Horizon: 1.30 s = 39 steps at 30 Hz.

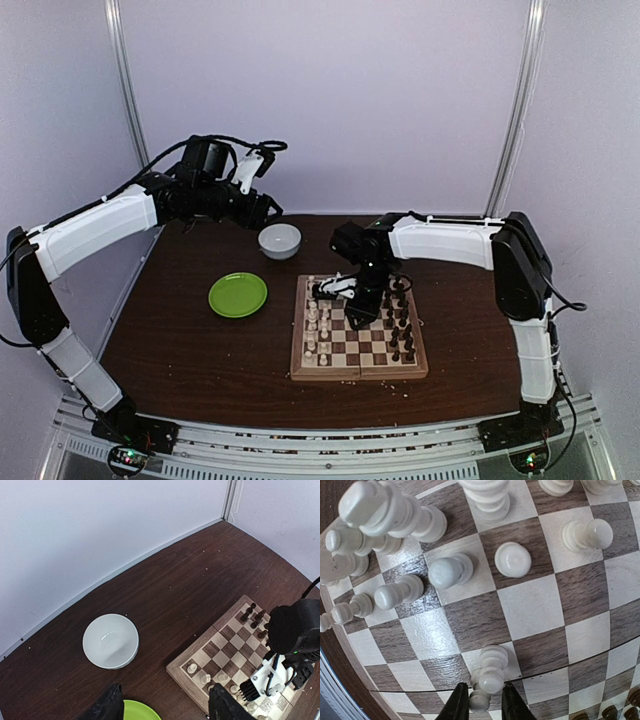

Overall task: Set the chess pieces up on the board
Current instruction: Pick up the pawn from the chessboard, then place the pawn at b2.

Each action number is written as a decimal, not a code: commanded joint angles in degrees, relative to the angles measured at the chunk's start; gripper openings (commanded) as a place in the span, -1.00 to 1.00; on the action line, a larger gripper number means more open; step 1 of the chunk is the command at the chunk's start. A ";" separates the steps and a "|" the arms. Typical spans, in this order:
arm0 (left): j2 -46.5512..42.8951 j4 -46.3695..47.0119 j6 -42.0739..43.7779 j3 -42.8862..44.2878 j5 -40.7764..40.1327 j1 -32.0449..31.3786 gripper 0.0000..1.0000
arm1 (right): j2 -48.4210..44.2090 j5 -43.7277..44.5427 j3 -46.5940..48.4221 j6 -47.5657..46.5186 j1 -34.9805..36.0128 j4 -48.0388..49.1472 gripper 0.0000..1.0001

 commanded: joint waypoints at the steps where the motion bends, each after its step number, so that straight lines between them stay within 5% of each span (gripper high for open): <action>1: 0.21 0.81 0.01 1.56 0.25 -0.20 0.19 | 0.69 -0.51 1.91 0.74 0.31 -0.89 -0.67; 12: 0.09 0.82 0.07 1.63 0.22 -0.25 0.19 | -3.57 1.99 2.93 -0.53 -0.45 -5.25 -0.82; 26: -0.08 0.80 0.04 1.57 0.05 -0.31 0.19 | 13.80 4.86 32.34 1.44 -1.80 -7.63 -0.79; 39: -0.24 0.80 0.26 1.58 0.11 -0.32 0.19 | 18.29 3.91 34.49 2.40 -1.79 -5.86 -0.77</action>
